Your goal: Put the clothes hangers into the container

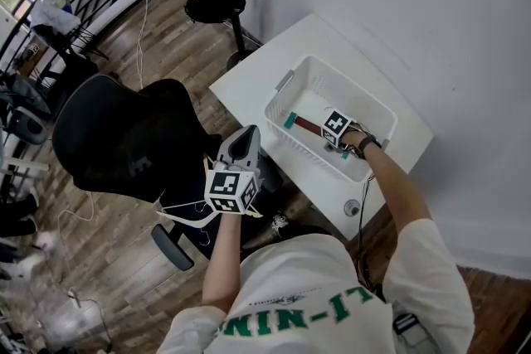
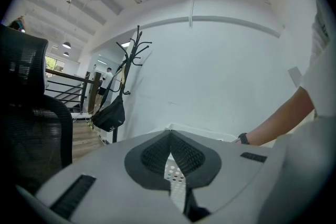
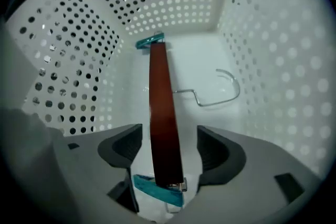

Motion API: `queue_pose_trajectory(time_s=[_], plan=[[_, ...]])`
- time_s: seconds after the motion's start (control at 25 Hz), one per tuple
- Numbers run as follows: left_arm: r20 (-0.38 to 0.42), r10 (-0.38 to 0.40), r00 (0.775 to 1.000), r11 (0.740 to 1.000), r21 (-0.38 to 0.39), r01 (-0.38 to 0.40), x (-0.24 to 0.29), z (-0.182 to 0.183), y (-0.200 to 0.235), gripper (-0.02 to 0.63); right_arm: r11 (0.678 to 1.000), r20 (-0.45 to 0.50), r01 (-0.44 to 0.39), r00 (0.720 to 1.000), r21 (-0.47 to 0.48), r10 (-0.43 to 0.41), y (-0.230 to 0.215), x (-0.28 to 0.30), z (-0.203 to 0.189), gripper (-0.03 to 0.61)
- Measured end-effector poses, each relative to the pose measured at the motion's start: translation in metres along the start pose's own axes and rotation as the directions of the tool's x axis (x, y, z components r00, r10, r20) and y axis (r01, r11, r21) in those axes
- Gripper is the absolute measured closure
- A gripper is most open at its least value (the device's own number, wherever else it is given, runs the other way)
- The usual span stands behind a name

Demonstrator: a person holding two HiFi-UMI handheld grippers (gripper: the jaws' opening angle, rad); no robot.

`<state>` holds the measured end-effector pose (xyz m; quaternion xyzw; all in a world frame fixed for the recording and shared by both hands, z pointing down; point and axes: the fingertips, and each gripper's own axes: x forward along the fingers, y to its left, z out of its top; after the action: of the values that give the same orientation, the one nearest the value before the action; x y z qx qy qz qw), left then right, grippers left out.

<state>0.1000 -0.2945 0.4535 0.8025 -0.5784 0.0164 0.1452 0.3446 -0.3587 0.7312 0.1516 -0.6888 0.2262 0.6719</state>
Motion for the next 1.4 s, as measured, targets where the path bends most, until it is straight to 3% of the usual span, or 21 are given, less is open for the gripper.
queue_pose_trajectory(time_s=[0.08, 0.12, 0.32, 0.48, 0.6, 0.8, 0.92, 1.04, 1.4], plan=[[-0.015, -0.016, 1.000, 1.000, 0.014, 0.016, 0.001, -0.001, -0.005, 0.601, 1.000, -0.046, 0.012, 0.999, -0.017, -0.013, 0.001, 0.008, -0.011, 0.143], [-0.020, -0.024, 1.000, 1.000, 0.020, 0.024, 0.002, -0.001, -0.006, 0.601, 0.999, -0.054, 0.029, 0.998, -0.031, -0.030, 0.000, 0.008, -0.012, 0.123], [-0.024, -0.042, 0.999, 0.998, 0.047, 0.043, 0.002, 0.003, -0.011, 0.601, 0.991, 0.054, 0.110, 0.993, -0.070, -0.107, -0.004, -0.030, 0.012, 0.117], [-0.010, -0.042, 0.999, 0.997, 0.062, 0.043, -0.005, 0.006, -0.010, 0.601, 0.975, 0.186, 0.199, 0.966, -0.098, -0.178, 0.004, -0.080, 0.036, 0.120], [0.003, -0.035, 0.999, 0.997, 0.063, 0.034, -0.016, 0.014, -0.005, 0.601, 0.947, 0.294, 0.305, 0.918, -0.097, -0.265, 0.013, -0.127, 0.054, 0.127], [0.033, 0.018, 0.999, 0.997, 0.080, -0.021, -0.047, 0.023, 0.015, 0.601, 0.895, 0.514, 0.441, 0.783, -0.062, -0.350, 0.045, -0.194, 0.098, 0.161], [0.059, 0.076, 0.995, 0.993, 0.086, -0.081, -0.071, 0.028, 0.033, 0.601, 0.887, 0.590, 0.452, 0.743, -0.096, -0.315, 0.080, -0.219, 0.126, 0.166], [0.074, 0.132, 0.989, 0.988, 0.073, -0.137, -0.099, 0.032, 0.056, 0.601, 0.882, 0.637, 0.445, 0.727, -0.154, -0.256, 0.122, -0.234, 0.156, 0.169], [0.081, 0.315, 0.946, 0.949, 0.005, -0.317, -0.199, 0.017, 0.128, 0.601, 0.870, 0.673, 0.378, 0.736, -0.317, -0.074, 0.241, -0.220, 0.221, 0.196]])
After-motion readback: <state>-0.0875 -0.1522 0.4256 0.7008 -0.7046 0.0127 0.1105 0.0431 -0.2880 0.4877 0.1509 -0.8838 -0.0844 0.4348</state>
